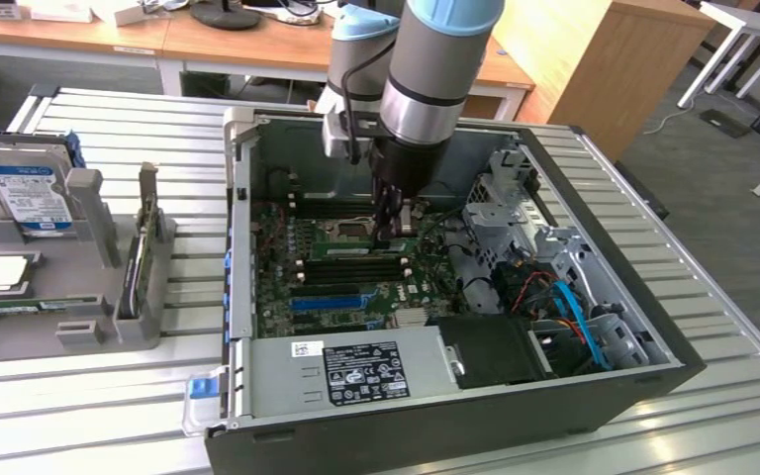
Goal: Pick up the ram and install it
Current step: 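Insert the ram into the slot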
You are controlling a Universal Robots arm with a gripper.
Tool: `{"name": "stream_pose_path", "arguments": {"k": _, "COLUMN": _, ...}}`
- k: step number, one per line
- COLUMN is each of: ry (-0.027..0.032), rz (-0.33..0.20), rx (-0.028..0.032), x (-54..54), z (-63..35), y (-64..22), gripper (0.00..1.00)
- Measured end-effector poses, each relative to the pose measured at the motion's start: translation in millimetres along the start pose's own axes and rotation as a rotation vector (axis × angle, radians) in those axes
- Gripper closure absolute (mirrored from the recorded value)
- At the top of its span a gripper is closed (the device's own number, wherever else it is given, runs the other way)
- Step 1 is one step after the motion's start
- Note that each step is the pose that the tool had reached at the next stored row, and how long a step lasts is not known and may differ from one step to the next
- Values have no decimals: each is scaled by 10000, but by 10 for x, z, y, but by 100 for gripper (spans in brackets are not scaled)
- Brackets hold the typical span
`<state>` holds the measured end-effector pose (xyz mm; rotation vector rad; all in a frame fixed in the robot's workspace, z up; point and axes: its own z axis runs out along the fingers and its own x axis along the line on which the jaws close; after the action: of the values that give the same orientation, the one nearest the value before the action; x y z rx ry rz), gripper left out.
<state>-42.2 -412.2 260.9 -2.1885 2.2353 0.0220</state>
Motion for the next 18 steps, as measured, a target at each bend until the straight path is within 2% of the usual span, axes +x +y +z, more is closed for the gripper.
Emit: {"name": "stream_pose_path", "arguments": {"k": 18, "ry": 3, "rz": 0, "rx": 3, "x": 1, "z": 23, "y": 17, "gripper": 88}}
